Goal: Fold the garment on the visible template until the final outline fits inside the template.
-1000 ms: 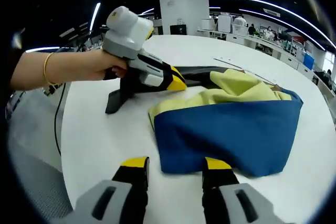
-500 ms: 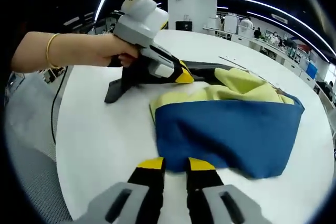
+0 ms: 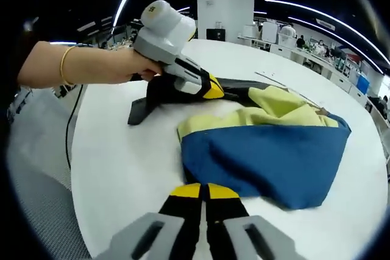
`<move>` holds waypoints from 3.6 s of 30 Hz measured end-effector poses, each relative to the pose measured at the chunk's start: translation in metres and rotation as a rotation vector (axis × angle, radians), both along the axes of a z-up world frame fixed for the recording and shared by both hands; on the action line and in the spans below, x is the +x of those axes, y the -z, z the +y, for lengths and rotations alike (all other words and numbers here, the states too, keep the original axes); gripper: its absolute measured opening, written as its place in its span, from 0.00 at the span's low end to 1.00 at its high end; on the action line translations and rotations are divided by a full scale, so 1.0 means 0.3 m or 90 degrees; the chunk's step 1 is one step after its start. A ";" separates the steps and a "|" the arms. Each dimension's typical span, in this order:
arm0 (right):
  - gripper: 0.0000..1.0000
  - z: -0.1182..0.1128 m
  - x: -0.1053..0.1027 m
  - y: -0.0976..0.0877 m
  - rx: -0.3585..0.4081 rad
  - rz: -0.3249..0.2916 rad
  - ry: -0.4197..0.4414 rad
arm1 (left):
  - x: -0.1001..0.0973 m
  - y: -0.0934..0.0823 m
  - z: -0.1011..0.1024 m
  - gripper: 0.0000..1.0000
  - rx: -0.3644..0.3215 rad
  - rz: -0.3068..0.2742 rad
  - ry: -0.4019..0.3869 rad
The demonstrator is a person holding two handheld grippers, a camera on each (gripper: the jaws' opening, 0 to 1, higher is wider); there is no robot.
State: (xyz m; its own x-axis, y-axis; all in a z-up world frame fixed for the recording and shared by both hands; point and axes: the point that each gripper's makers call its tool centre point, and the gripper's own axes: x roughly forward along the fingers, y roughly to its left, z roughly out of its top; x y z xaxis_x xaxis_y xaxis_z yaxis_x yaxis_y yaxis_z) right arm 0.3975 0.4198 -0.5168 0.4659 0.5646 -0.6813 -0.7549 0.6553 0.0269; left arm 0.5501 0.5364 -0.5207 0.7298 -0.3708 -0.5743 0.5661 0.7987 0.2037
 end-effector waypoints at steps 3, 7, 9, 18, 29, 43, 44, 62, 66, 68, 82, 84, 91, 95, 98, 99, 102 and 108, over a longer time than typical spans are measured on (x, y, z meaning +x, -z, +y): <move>0.00 -0.027 0.021 -0.045 0.014 -0.012 0.018 | 0.001 -0.004 0.012 0.00 0.004 -0.001 -0.004; 0.00 -0.094 0.076 -0.112 0.028 -0.039 0.069 | 0.001 -0.008 0.029 0.00 0.003 0.000 -0.013; 0.00 -0.132 0.102 -0.135 0.023 -0.051 0.087 | 0.002 -0.010 0.034 0.00 0.001 0.001 -0.017; 0.00 -0.337 0.200 -0.179 -0.020 -0.082 0.195 | 0.017 -0.041 0.075 0.00 -0.036 0.005 -0.057; 0.00 -0.533 0.248 -0.176 -0.065 -0.089 0.271 | 0.027 -0.061 0.117 0.00 -0.031 -0.005 -0.065; 0.00 -0.844 0.266 -0.138 -0.126 -0.094 0.419 | 0.062 -0.062 0.177 0.00 -0.004 -0.014 -0.071; 0.00 -0.859 0.265 -0.134 -0.131 -0.095 0.424 | 0.065 -0.061 0.183 0.00 -0.004 -0.015 -0.072; 0.00 -1.092 0.236 -0.043 -0.228 -0.076 0.494 | 0.113 -0.057 0.252 0.00 0.024 -0.019 -0.079; 0.00 -1.126 0.233 -0.036 -0.231 -0.071 0.518 | 0.124 -0.056 0.278 0.00 0.025 -0.018 -0.088; 0.00 -1.139 0.230 -0.031 -0.232 -0.068 0.529 | 0.122 -0.055 0.288 0.00 0.026 -0.019 -0.092; 0.00 -1.192 0.196 -0.018 -0.237 -0.052 0.566 | 0.143 -0.049 0.345 0.00 0.051 -0.013 -0.096; 0.00 -1.202 0.197 -0.017 -0.237 -0.049 0.569 | 0.145 -0.049 0.346 0.00 0.051 -0.013 -0.096; 0.00 -1.244 0.199 -0.010 -0.236 -0.044 0.587 | 0.165 -0.043 0.369 0.00 0.064 -0.011 -0.097; 0.00 -1.261 0.195 -0.005 -0.237 -0.038 0.595 | 0.170 -0.046 0.382 0.00 0.071 -0.010 -0.098; 0.00 -1.273 0.191 -0.005 -0.237 -0.036 0.602 | 0.171 -0.047 0.394 0.00 0.075 -0.010 -0.101; 0.00 -1.274 0.189 -0.005 -0.238 -0.035 0.604 | 0.173 -0.047 0.401 0.00 0.078 -0.010 -0.102; 0.00 -1.288 0.182 -0.003 -0.242 -0.032 0.611 | 0.177 -0.049 0.419 0.00 0.088 -0.011 -0.111; 0.00 -1.300 0.180 0.002 -0.237 -0.027 0.618 | 0.176 -0.051 0.435 0.00 0.087 -0.008 -0.116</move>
State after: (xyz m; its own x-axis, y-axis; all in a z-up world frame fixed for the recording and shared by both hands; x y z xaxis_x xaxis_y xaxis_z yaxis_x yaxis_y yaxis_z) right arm 0.4515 0.0300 -0.5173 0.6354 -0.3080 -0.7080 0.1055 0.9430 -0.3156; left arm 0.6030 0.6670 -0.5056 0.7851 -0.1510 -0.6007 0.4112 0.8523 0.3232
